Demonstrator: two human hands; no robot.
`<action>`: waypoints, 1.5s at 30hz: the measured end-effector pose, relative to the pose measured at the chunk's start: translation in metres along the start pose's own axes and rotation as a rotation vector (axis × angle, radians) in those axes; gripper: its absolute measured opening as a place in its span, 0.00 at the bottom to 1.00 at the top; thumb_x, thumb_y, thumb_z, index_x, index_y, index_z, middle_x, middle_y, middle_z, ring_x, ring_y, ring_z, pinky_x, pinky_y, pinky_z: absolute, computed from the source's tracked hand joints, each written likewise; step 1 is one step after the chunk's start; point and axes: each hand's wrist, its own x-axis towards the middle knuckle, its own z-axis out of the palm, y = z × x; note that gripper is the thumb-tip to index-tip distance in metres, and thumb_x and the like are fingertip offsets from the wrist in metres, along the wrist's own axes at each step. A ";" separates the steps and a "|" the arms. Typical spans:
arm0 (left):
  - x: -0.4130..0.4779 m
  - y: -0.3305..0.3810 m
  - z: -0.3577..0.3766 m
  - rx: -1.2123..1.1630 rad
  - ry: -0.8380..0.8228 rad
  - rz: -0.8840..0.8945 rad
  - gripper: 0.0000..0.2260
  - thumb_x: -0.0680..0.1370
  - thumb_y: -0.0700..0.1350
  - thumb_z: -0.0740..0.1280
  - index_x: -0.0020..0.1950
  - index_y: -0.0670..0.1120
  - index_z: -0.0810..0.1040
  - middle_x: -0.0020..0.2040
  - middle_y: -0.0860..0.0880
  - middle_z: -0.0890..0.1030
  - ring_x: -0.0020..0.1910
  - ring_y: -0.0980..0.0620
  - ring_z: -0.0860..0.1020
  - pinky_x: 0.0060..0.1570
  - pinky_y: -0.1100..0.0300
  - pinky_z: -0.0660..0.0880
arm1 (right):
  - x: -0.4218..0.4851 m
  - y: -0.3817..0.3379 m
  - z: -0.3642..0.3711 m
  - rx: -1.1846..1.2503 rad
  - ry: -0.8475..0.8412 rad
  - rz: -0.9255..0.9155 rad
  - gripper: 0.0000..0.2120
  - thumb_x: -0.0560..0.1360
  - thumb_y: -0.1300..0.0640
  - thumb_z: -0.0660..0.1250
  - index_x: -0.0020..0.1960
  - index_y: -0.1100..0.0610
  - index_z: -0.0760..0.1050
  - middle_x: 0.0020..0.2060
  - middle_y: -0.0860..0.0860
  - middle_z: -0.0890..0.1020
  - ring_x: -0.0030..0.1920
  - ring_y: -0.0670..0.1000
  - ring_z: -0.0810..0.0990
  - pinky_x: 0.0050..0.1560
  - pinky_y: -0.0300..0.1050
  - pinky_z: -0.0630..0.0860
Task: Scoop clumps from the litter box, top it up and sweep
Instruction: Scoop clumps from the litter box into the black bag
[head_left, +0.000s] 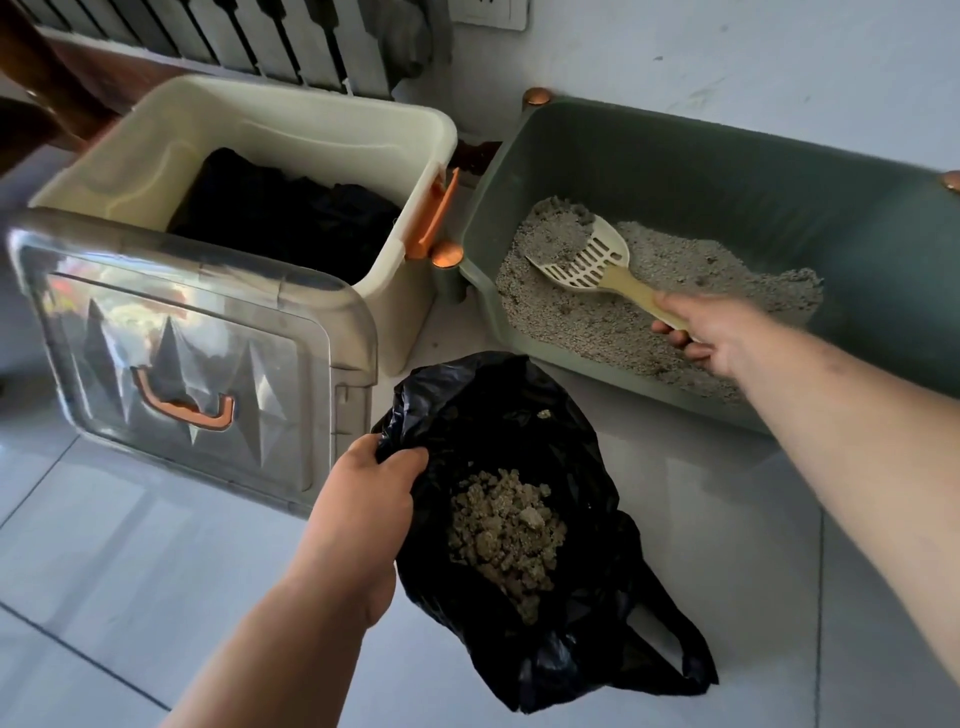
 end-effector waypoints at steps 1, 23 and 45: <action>0.000 0.000 0.000 0.002 -0.001 0.001 0.05 0.81 0.38 0.64 0.53 0.42 0.79 0.46 0.38 0.86 0.46 0.40 0.85 0.54 0.41 0.81 | 0.004 0.002 -0.002 0.046 -0.012 0.008 0.06 0.78 0.53 0.66 0.51 0.56 0.77 0.36 0.52 0.79 0.23 0.43 0.68 0.14 0.32 0.57; 0.007 -0.003 -0.001 0.023 0.029 0.019 0.05 0.81 0.38 0.64 0.53 0.42 0.79 0.44 0.40 0.87 0.43 0.43 0.86 0.52 0.45 0.82 | 0.009 0.011 -0.022 0.049 -0.117 -0.011 0.05 0.77 0.53 0.67 0.51 0.52 0.77 0.37 0.51 0.79 0.24 0.42 0.67 0.14 0.31 0.55; -0.026 -0.003 -0.002 0.122 -0.002 0.104 0.06 0.80 0.39 0.63 0.51 0.39 0.78 0.51 0.32 0.83 0.44 0.41 0.82 0.50 0.46 0.79 | -0.115 0.030 -0.052 0.227 0.045 -0.094 0.05 0.77 0.56 0.68 0.51 0.53 0.79 0.36 0.54 0.79 0.22 0.43 0.67 0.18 0.30 0.55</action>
